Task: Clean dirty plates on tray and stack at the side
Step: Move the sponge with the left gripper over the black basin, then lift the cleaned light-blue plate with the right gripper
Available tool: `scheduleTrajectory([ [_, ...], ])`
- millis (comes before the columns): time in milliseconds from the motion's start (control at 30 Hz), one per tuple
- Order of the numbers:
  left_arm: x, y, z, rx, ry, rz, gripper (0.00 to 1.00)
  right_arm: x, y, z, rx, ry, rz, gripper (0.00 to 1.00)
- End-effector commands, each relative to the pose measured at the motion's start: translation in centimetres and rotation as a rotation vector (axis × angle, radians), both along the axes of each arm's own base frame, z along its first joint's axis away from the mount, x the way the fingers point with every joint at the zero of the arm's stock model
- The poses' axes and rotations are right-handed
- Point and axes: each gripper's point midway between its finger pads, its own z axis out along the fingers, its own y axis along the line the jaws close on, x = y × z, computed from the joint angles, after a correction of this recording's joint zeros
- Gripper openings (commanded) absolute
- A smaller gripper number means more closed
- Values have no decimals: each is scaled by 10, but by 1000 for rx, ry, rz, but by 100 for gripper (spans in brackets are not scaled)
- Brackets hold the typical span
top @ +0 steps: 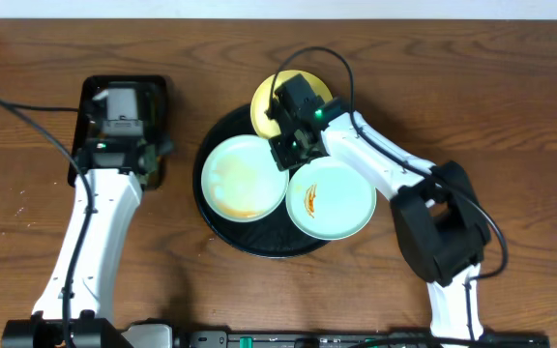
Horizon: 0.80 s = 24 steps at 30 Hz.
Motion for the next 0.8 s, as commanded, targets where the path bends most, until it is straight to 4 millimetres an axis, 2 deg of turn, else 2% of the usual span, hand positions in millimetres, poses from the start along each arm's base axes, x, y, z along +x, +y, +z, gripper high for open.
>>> scheduleTrajectory([
  [0,0,19,-3,23,2,45,8,14,5,53,-47,-189,22,1],
  [333,2,51,-3,34,-24,111,7,23,-5,113,-337,-532,16,1],
  [433,7,55,-12,29,-4,91,7,23,-6,126,-415,-610,0,1],
  [667,17,50,-50,-80,69,-25,7,22,-13,157,-646,-806,-8,1],
  [767,17,53,-51,-101,63,-20,7,20,-11,171,-727,-879,10,2],
])
